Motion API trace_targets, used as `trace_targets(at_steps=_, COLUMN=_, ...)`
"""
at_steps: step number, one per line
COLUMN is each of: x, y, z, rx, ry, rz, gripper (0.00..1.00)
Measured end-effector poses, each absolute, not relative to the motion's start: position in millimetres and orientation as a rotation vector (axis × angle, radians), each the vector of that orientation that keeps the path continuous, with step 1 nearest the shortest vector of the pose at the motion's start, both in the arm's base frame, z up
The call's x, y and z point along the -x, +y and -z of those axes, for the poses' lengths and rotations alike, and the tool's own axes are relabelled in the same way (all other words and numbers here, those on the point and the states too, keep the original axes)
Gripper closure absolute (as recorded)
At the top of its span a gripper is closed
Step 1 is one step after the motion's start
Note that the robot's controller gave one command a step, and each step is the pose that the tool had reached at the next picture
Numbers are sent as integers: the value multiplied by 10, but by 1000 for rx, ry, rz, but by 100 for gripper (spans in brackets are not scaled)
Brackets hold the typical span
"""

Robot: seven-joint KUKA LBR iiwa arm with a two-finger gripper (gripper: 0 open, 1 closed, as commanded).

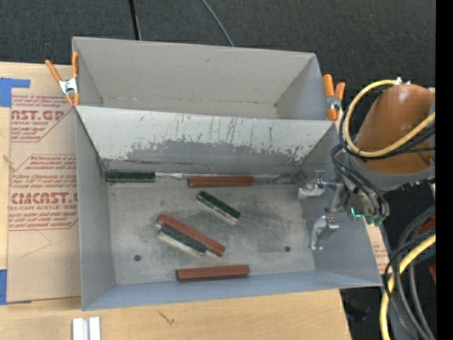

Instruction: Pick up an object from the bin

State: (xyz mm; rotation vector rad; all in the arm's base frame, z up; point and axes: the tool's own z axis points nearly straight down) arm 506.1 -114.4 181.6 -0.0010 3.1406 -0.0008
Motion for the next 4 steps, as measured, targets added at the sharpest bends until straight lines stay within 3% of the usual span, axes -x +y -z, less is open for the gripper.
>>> trace_targets(at_steps=1, x=-5486, y=-729, z=-1725, rx=-15, ry=3139, rz=1, gripper=0)
trace_targets(at_steps=2, x=-5423, y=-622, z=-1268, rx=17, ry=3131, rz=-2, gripper=0)
trace_targets(at_steps=3, x=-5669, y=-14, z=-768, rx=-43, ry=3123, rz=-1, gripper=100)
trace_targets(at_steps=4, x=-5669, y=-14, z=-768, rx=-43, ry=3123, rz=-1, gripper=100)
